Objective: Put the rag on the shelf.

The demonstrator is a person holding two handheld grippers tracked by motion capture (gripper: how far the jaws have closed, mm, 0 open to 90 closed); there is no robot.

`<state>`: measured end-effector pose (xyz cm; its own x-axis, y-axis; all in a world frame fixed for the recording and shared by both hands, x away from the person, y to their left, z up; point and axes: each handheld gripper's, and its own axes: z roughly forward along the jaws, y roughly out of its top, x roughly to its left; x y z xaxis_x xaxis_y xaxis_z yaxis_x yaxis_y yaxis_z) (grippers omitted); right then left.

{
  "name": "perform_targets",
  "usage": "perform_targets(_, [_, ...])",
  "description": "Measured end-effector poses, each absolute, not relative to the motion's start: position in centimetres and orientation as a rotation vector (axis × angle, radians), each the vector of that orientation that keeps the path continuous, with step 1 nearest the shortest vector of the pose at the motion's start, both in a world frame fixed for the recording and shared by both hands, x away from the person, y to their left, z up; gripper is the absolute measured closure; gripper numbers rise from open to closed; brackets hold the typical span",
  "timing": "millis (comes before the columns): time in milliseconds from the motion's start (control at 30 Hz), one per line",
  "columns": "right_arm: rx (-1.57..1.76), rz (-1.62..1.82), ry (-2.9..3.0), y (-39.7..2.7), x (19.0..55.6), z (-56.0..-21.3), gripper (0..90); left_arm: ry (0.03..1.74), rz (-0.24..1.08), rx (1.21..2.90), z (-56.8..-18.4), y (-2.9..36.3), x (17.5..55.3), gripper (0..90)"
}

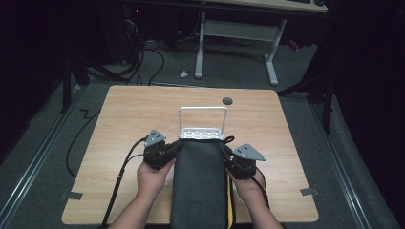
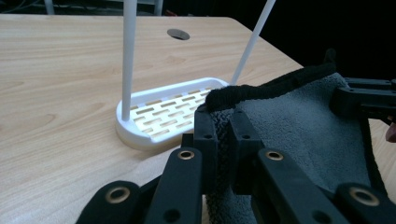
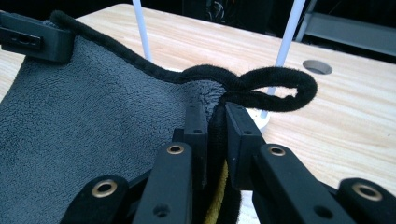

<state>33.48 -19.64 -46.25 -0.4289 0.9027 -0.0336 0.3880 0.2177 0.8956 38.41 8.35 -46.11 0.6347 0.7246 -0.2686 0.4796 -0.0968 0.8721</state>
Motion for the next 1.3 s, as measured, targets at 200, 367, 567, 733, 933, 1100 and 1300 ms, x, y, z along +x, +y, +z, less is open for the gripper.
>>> perform_targets(200, [1.166,1.186,1.9,-19.5,33.6,-45.3,80.7,0.956,0.305,1.717,-45.2,8.6,38.5,83.5])
perform_targets(367, [1.137,1.2,1.875,-19.5,33.7,-44.4,80.6,0.934,0.329,1.697,-44.2,8.6,38.7,83.5])
perform_targets(567, [1.127,1.206,1.847,-19.4,33.8,-43.0,80.7,0.909,0.356,1.669,-42.6,8.8,38.5,83.5])
perform_targets(733, [1.1,1.228,1.816,-19.1,33.8,-41.7,80.6,0.891,0.378,1.645,-41.1,9.0,38.7,83.6])
perform_targets(933, [1.075,1.258,1.776,-19.0,34.1,-39.6,80.6,0.853,0.415,1.615,-39.1,9.3,38.8,83.6])
perform_targets(1100, [1.05,1.278,1.744,-18.9,34.3,-37.8,80.6,0.834,0.436,1.593,-37.5,9.5,38.9,83.6])
perform_targets(1300, [1.014,1.303,1.702,-18.8,34.4,-35.8,80.6,0.799,0.47,1.566,-35.5,9.7,39.0,83.6])
